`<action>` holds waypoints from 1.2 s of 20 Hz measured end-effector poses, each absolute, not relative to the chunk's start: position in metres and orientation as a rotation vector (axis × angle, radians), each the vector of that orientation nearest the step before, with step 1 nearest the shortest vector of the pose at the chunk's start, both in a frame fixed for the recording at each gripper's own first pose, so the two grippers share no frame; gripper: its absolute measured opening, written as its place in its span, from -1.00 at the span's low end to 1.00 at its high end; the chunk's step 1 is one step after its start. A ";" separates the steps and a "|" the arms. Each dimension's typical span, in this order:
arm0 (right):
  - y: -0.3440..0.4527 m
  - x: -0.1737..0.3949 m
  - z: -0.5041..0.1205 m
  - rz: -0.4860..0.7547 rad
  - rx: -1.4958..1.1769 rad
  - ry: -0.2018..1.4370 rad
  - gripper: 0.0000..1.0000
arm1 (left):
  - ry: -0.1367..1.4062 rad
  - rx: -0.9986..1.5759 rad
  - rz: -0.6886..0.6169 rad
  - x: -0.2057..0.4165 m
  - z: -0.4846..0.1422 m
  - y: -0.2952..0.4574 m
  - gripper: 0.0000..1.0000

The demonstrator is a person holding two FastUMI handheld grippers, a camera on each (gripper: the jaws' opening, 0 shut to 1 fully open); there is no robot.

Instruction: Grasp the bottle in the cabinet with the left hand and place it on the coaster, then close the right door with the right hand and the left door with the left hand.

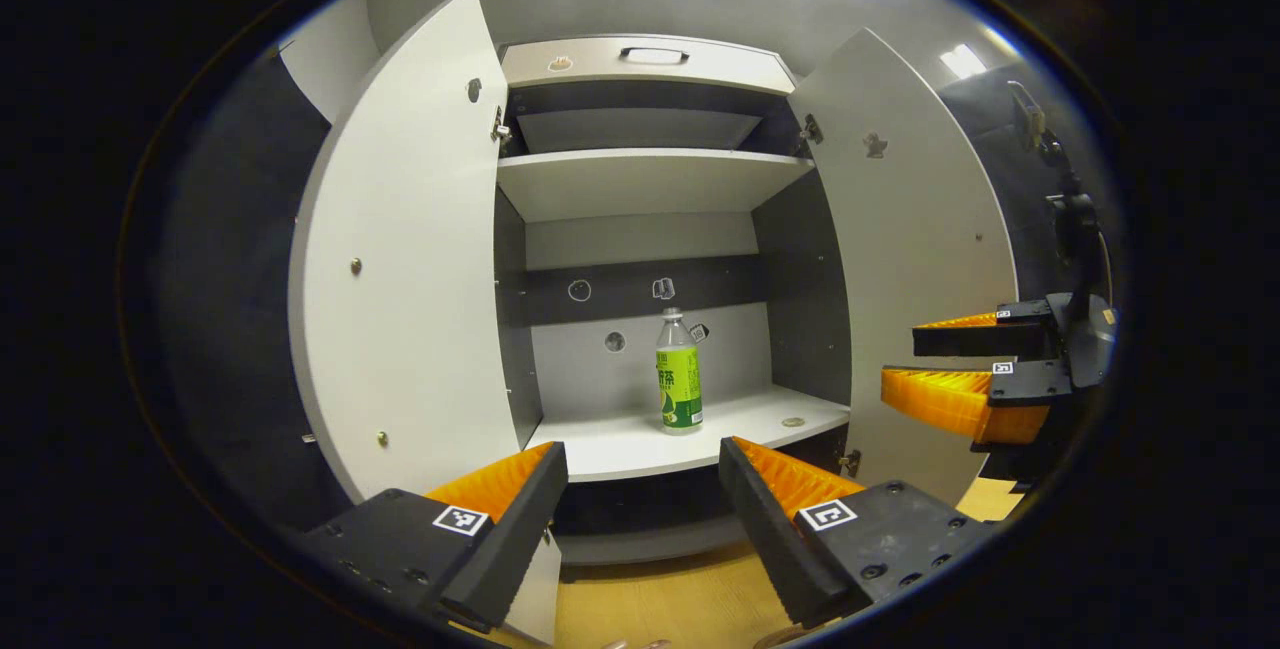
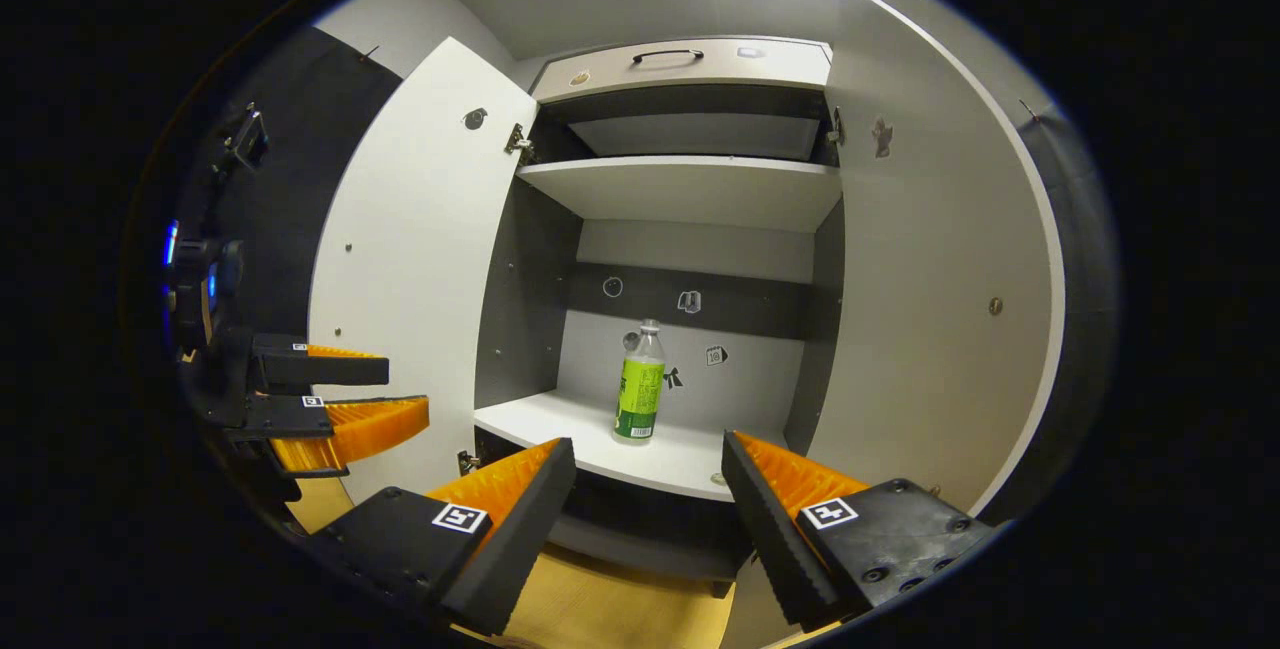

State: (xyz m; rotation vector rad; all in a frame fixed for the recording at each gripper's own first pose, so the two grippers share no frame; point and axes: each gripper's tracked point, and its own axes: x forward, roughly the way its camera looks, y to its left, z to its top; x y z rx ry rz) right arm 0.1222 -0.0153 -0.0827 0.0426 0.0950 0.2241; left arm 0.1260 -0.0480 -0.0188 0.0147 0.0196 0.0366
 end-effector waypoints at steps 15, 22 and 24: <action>-0.017 0.144 -0.107 0.299 0.060 0.127 0.96 | -0.040 0.059 -0.069 0.272 0.003 -0.077 0.92; -0.015 0.152 -0.117 0.325 0.070 0.143 0.96 | -0.041 0.054 -0.102 0.348 -0.008 -0.090 0.90; -0.015 0.156 -0.118 0.333 0.070 0.144 0.96 | -0.036 0.042 -0.112 0.367 -0.012 -0.091 0.89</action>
